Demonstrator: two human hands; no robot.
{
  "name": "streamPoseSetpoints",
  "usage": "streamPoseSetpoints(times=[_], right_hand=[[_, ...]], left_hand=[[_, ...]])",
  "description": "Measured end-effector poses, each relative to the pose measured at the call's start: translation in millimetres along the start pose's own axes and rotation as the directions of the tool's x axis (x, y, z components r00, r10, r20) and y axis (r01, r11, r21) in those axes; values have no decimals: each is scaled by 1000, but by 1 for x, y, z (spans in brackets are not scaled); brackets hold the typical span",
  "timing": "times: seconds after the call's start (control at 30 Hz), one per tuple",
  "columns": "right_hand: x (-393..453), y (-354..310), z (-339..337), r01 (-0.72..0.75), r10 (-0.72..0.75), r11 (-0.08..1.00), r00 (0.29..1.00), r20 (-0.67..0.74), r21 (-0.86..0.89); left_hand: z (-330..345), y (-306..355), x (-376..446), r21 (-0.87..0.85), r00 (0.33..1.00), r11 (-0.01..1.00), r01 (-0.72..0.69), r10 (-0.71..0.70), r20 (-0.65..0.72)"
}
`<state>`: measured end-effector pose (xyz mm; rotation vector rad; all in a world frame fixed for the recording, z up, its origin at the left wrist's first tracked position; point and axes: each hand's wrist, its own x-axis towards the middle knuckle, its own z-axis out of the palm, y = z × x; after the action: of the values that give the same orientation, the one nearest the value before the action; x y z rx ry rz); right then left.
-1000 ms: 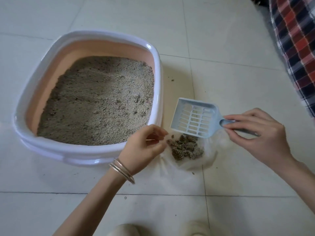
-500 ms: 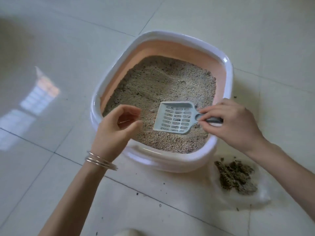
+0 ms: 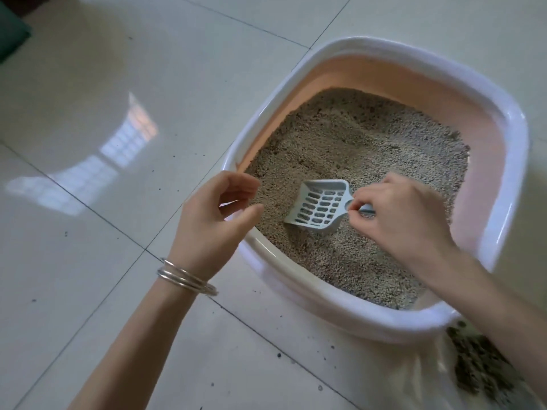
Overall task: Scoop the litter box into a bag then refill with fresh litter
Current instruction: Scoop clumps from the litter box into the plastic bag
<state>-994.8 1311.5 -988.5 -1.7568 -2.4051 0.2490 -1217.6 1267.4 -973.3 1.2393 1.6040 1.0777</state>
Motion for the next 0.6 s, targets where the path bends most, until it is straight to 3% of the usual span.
streamPoseSetpoints(times=[0.33,0.6], right_hand=[[54,-37,21,64,-63,998,997,33,-26],[61,-16,49,23,-28,956,1000,12,293]], left_hand=[[-1,-10,10,-27,1000,999,21,-21,6],[-4,-13,13,-75,999,996,41,-39,30]])
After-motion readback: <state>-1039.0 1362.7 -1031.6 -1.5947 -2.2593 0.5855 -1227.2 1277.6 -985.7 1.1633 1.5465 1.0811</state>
